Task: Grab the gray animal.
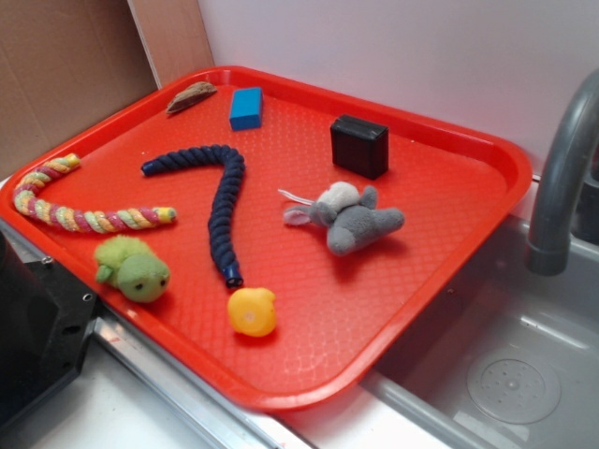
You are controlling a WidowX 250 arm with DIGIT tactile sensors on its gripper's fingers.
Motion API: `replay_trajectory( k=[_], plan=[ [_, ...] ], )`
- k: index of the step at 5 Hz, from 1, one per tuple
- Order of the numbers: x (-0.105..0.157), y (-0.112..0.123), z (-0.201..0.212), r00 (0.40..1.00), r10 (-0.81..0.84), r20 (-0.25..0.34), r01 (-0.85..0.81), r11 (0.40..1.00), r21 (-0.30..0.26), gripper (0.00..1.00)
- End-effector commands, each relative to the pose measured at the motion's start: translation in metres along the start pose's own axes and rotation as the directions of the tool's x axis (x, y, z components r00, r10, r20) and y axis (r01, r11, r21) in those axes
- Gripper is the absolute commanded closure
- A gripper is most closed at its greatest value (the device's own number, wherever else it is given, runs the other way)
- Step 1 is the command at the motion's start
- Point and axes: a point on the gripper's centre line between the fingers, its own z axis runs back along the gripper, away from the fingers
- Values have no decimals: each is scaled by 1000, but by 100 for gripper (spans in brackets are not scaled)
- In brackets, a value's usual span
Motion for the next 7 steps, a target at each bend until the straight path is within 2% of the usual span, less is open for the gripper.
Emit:
replay_trajectory(
  k=[1, 2, 3, 4, 5, 6, 7],
  plan=[
    [0, 0, 0, 1000, 0, 0, 0, 1000, 0, 0],
    [47, -19, -29, 967, -256, -6, 255, 964, 78, 0],
    [65, -45, -58, 873, -487, -10, 486, 871, 64, 0],
    [74, -81, -99, 724, -689, -12, 688, 722, 78, 0],
    [78, -90, -128, 530, -847, -29, 847, 528, 62, 0],
    [84, -92, -150, 308, -951, 39, 950, 309, 49, 0],
    [92, -88, -177, 160, -987, 11, 987, 160, -11, 0]
  ],
)
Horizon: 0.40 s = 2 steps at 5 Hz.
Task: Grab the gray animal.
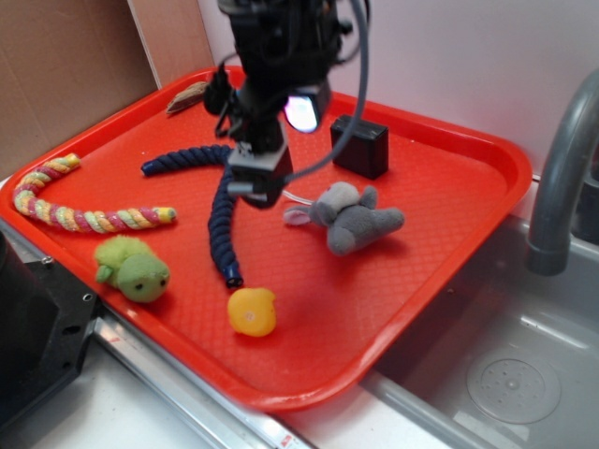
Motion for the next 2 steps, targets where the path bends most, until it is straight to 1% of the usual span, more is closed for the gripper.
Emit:
replay_trajectory(
  k=[1, 2],
  plan=[
    [-4, -15, -34, 970, -219, 103, 228, 970, -89, 0],
    [-8, -12, -51, 968, -221, 119, 235, 965, -116, 0]
  ],
)
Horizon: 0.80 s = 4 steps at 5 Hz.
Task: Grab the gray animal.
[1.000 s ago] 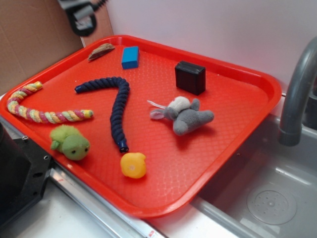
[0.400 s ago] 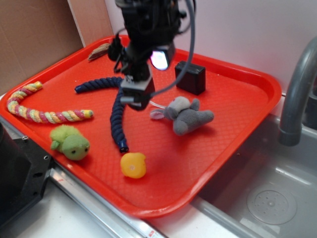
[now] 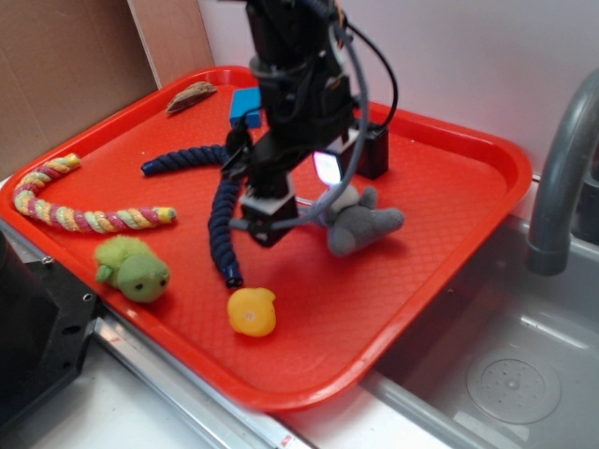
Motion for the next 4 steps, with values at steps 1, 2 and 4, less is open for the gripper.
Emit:
replay_trajectory(
  k=[1, 2, 4],
  plan=[
    [-4, 13, -13, 999, 26, 45, -25, 1000, -12, 0],
    [-7, 22, -13, 994, 109, 6, -108, 994, -19, 100],
    [-26, 26, 23, 947, 309, -89, -306, 951, 50, 100]
  ],
)
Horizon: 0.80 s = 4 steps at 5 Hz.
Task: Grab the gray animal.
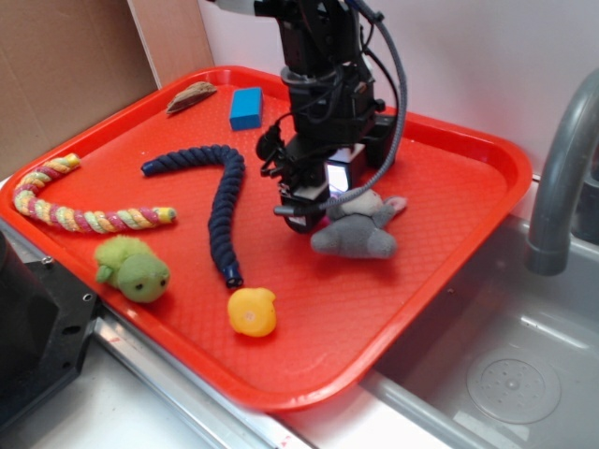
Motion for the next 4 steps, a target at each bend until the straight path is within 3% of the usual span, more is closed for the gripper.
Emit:
replay_trajectory(
  k=[1, 2, 4],
  plan=[
    [-43, -22, 82, 975, 221, 0, -217, 957, 190, 100],
    [-43, -22, 82, 975, 221, 0, -217, 957, 190, 0],
    [-43, -22, 82, 975, 221, 0, -217, 957, 190, 0]
  ],
)
